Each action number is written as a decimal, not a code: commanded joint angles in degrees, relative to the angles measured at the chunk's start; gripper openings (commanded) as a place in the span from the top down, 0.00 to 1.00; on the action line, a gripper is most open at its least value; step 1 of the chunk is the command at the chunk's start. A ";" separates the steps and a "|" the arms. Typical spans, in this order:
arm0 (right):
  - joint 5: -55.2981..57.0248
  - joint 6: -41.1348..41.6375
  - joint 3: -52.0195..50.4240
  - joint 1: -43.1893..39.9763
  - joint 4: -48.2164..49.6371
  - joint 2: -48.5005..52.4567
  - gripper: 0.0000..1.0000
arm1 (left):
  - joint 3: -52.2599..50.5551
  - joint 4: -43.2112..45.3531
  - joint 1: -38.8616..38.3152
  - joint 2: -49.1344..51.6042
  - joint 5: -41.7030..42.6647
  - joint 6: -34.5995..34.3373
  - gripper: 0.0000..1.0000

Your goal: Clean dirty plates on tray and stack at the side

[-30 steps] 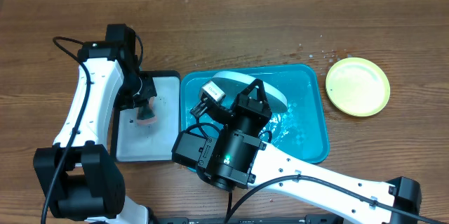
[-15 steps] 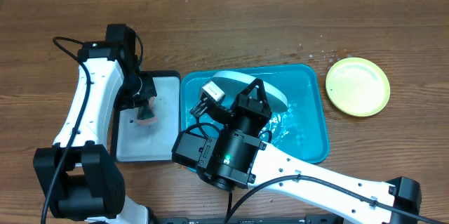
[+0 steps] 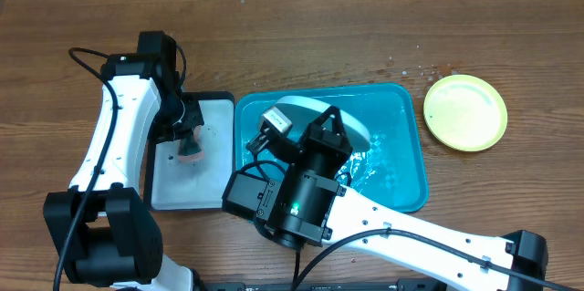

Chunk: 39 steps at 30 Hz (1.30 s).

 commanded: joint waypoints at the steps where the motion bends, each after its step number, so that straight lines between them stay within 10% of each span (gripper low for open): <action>1: -4.11 2.23 1.57 0.74 -0.15 -1.84 0.96 | -0.04 0.17 0.31 0.33 0.68 0.22 0.96; 15: -63.82 18.01 -9.40 -28.35 21.88 -0.94 0.96 | -0.04 0.17 0.31 0.33 1.73 0.24 0.96; 39: -78.88 20.22 -18.01 -99.30 24.00 0.81 0.96 | -0.07 0.20 0.31 0.33 1.70 0.24 0.96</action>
